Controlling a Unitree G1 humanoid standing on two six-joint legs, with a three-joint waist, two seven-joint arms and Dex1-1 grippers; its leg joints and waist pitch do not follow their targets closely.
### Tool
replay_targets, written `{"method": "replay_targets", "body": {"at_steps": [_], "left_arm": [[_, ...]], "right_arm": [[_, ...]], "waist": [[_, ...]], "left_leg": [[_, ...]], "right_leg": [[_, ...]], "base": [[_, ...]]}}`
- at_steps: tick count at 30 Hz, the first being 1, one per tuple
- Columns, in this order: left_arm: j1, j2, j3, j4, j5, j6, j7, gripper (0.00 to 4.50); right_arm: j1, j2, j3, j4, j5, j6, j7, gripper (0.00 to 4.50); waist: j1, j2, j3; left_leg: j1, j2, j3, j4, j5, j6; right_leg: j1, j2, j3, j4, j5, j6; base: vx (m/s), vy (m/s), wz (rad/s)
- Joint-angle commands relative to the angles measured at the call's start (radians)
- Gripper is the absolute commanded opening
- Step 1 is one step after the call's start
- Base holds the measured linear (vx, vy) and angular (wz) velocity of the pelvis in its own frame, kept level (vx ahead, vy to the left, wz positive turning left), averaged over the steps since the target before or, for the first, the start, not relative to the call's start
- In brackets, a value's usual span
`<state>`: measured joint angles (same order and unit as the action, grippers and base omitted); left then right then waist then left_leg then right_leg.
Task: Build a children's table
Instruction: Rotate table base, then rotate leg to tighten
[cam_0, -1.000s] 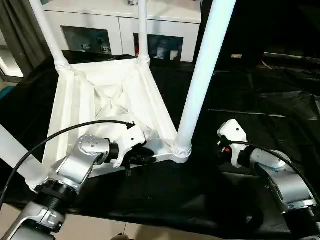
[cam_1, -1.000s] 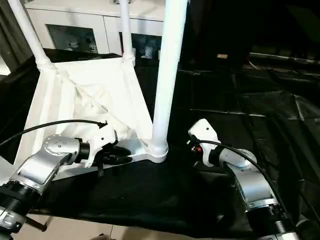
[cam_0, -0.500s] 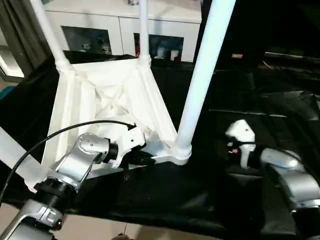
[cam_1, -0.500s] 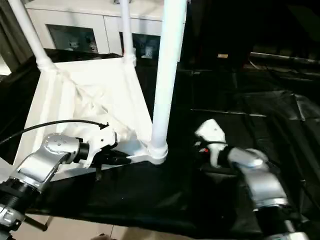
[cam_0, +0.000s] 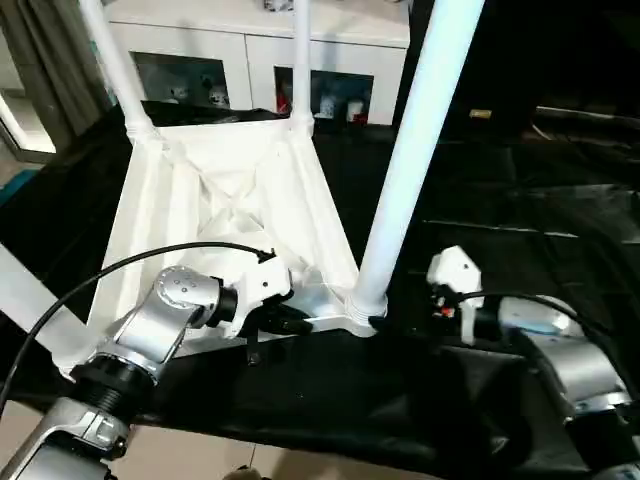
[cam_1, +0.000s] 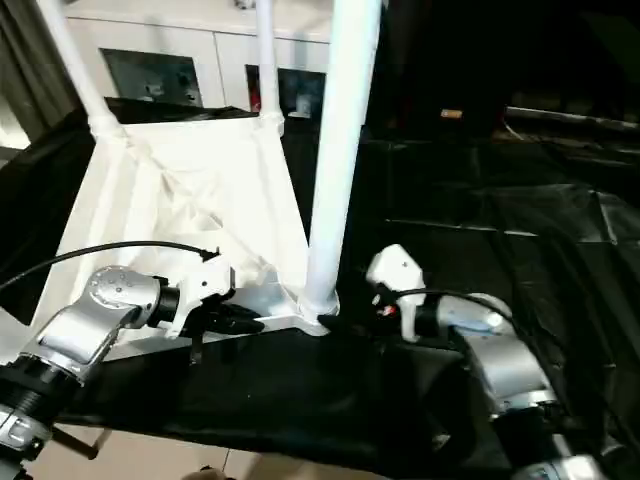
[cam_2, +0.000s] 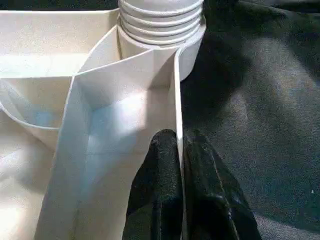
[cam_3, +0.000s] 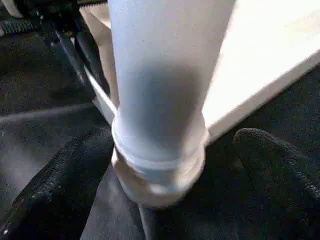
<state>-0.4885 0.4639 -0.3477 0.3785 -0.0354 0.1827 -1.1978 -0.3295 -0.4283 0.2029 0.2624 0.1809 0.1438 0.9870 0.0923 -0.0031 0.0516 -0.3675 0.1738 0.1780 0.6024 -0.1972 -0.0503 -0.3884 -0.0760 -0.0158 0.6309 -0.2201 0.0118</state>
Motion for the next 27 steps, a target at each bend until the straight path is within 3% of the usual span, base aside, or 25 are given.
{"method": "replay_targets", "body": {"at_steps": [1, 6, 7, 9, 17, 27], "left_arm": [[-0.008, -0.011, -0.009, 0.014, -0.006, -0.016, -0.017, 0.00], [-0.011, -0.011, -0.009, 0.020, -0.004, -0.021, -0.018, 0.00], [-0.011, -0.011, -0.009, 0.021, -0.004, -0.022, -0.018, 0.00], [-0.014, -0.010, -0.011, 0.027, 0.000, -0.024, -0.021, 0.00], [-0.012, -0.004, -0.011, 0.032, 0.005, -0.025, -0.027, 0.00], [-0.010, 0.001, -0.013, 0.037, 0.007, -0.025, -0.034, 0.00]], "right_arm": [[-0.025, 0.011, 0.008, 0.031, -0.011, -0.019, -0.003, 4.40], [-0.042, 0.037, 0.005, 0.068, -0.009, -0.035, -0.004, 4.40], [-0.043, 0.038, 0.004, 0.071, -0.008, -0.034, -0.002, 4.14], [-0.050, 0.045, 0.012, 0.096, -0.018, -0.051, 0.001, 4.14], [-0.059, 0.066, 0.007, 0.128, -0.015, -0.070, 0.004, 3.33], [-0.058, 0.073, -0.001, 0.136, -0.013, -0.092, 0.020, 2.79]], "waist": [[-0.001, -0.005, -0.060], [-0.001, -0.003, -0.059], [0.000, -0.002, -0.059], [0.000, -0.003, -0.059], [-0.001, 0.000, -0.059], [-0.002, 0.000, -0.058]], "left_leg": [[0.012, 0.050, -0.013, -0.075, -0.151, 0.043], [0.012, 0.049, -0.013, -0.076, -0.160, 0.036], [0.012, 0.049, -0.014, -0.076, -0.163, 0.035], [0.012, 0.049, -0.013, -0.076, -0.165, 0.034], [0.012, 0.049, -0.015, -0.079, -0.178, 0.025], [0.012, 0.050, -0.015, -0.081, -0.189, 0.025]], "right_leg": [[0.038, -0.060, 0.030, -0.070, -0.053, -0.269], [0.037, -0.060, 0.030, -0.069, -0.044, -0.274], [0.038, -0.060, 0.030, -0.070, -0.048, -0.274], [0.039, -0.060, 0.030, -0.070, -0.048, -0.271], [0.038, -0.060, 0.030, -0.070, -0.053, -0.271], [0.038, -0.061, 0.031, -0.072, -0.066, -0.271]], "base": [[0.000, 0.000, 0.00], [0.000, 0.000, 0.00], [0.000, 0.000, 0.00], [0.000, 0.000, 0.00], [0.000, 0.000, 0.00], [0.000, 0.000, 0.00]]}}
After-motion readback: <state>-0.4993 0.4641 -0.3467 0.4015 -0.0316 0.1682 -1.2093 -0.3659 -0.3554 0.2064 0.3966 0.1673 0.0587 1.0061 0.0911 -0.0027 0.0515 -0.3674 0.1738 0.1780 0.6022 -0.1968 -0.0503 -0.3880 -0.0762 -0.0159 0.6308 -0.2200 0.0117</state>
